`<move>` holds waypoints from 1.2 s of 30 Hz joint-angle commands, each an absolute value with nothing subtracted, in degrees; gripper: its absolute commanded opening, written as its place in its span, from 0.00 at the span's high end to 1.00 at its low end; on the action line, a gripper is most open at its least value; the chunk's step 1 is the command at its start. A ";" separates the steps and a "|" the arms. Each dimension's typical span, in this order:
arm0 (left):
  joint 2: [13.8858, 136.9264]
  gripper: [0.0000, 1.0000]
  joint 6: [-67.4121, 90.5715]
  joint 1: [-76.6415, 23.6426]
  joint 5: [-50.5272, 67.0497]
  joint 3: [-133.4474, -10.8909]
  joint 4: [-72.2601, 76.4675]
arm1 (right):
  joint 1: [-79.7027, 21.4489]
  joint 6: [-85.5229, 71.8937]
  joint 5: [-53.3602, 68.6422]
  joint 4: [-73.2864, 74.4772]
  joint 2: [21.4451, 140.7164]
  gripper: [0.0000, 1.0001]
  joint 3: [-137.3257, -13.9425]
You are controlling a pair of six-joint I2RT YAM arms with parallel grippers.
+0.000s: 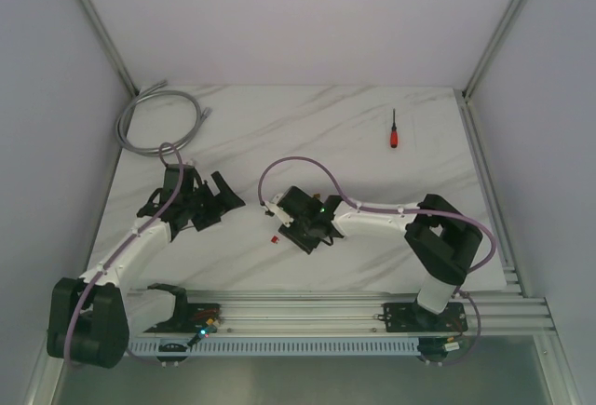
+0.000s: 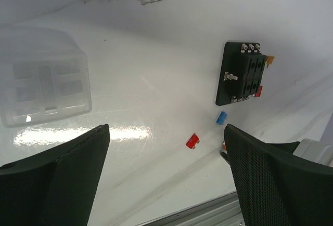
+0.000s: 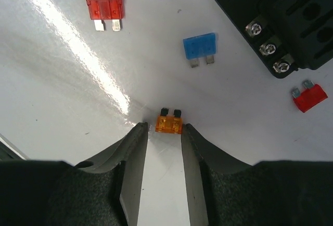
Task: Snap on the fuse box
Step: Pick up the fuse from the center of the board.
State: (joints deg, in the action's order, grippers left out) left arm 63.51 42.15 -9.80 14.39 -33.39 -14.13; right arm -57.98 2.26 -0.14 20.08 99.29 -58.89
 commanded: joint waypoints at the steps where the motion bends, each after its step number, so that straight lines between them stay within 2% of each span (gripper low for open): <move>1: 63.64 0.00 42.59 -10.33 15.09 -34.72 -13.62 | -58.44 1.19 -1.61 20.48 101.06 0.62 -58.55; 12: 63.66 0.00 43.33 -11.85 17.22 -34.14 -12.06 | -58.36 1.07 -2.89 18.48 96.92 0.69 -55.66; 23: 64.86 0.09 46.68 -17.70 23.64 -31.85 -1.38 | -56.29 5.24 -0.17 9.07 84.19 0.72 -50.85; 29: 67.50 0.19 49.59 -23.00 27.82 -31.64 9.34 | -53.89 6.56 3.90 4.18 78.30 0.71 -50.01; 36: 68.58 0.29 51.47 -28.67 28.34 -33.02 17.25 | -53.02 6.12 5.87 1.96 77.12 0.72 -49.80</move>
